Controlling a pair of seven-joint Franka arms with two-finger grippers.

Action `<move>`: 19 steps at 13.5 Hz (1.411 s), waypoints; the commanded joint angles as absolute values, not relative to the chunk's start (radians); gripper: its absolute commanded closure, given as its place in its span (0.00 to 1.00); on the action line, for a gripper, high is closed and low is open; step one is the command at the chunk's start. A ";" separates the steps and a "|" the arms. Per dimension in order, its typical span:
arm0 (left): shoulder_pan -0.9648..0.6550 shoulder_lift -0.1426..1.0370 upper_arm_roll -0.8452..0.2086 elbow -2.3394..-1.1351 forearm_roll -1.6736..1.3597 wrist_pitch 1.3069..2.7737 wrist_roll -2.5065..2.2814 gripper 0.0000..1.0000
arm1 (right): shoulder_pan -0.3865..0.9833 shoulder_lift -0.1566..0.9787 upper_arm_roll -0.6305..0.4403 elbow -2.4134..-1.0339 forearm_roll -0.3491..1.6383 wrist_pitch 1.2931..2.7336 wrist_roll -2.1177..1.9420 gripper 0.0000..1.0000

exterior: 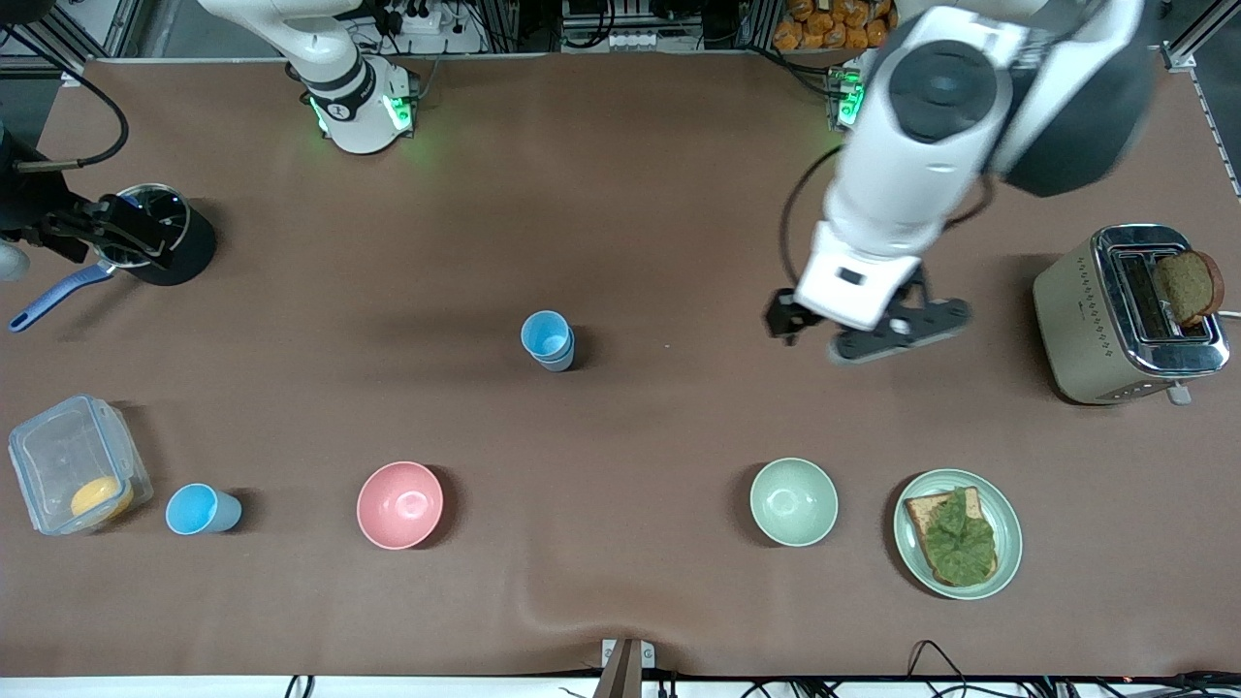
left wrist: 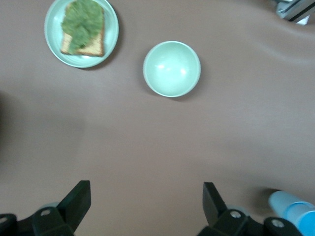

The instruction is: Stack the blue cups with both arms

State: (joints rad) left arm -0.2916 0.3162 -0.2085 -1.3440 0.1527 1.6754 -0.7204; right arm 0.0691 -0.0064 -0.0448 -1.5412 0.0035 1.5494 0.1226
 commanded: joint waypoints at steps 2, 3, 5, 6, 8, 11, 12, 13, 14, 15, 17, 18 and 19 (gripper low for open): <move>-0.180 0.226 -0.222 -1.462 0.098 1.675 -0.540 0.00 | 0.071 -0.021 -0.043 -1.555 -0.011 1.557 0.133 0.00; -0.155 0.206 -0.222 -1.497 0.097 1.677 -0.499 0.00 | 0.072 -0.021 -0.041 -1.557 -0.011 1.557 0.133 0.00; -0.127 0.183 -0.221 -1.537 0.081 1.689 -0.465 0.00 | 0.072 -0.018 -0.041 -1.557 -0.011 1.559 0.133 0.00; -0.114 0.183 -0.222 -1.539 0.081 1.689 -0.454 0.00 | 0.072 -0.018 -0.041 -1.557 -0.011 1.559 0.133 0.00; -0.089 0.183 -0.222 -1.542 0.080 1.689 -0.410 0.00 | 0.072 -0.018 -0.041 -1.557 -0.011 1.559 0.133 0.00; -0.071 0.175 -0.222 -1.555 0.080 1.694 -0.403 0.00 | 0.074 -0.018 -0.041 -1.557 -0.011 1.560 0.133 0.00; -0.069 0.173 -0.222 -1.563 0.080 1.700 -0.402 0.00 | 0.074 -0.018 -0.041 -1.557 -0.011 1.560 0.133 0.00; -0.068 0.173 -0.222 -1.562 0.080 1.703 -0.402 0.00 | 0.074 -0.018 -0.041 -1.557 -0.011 1.560 0.133 0.00; -0.066 0.173 -0.221 -1.562 0.080 1.703 -0.402 0.00 | 0.074 -0.018 -0.041 -1.557 -0.011 1.560 0.133 0.00; -0.063 0.172 -0.221 -1.559 0.080 1.703 -0.394 0.00 | 0.075 -0.018 -0.041 -1.560 -0.011 1.560 0.133 0.00; -0.032 0.161 -0.219 -1.549 0.080 1.694 -0.309 0.00 | 0.075 -0.017 -0.041 -1.560 -0.011 1.560 0.133 0.00; -0.014 0.143 -0.218 -1.552 0.080 1.692 -0.279 0.00 | 0.075 -0.017 -0.041 -1.560 -0.011 1.560 0.133 0.00; 0.010 0.135 -0.222 -1.551 0.080 1.683 -0.256 0.00 | 0.075 -0.017 -0.041 -1.560 -0.011 1.560 0.133 0.00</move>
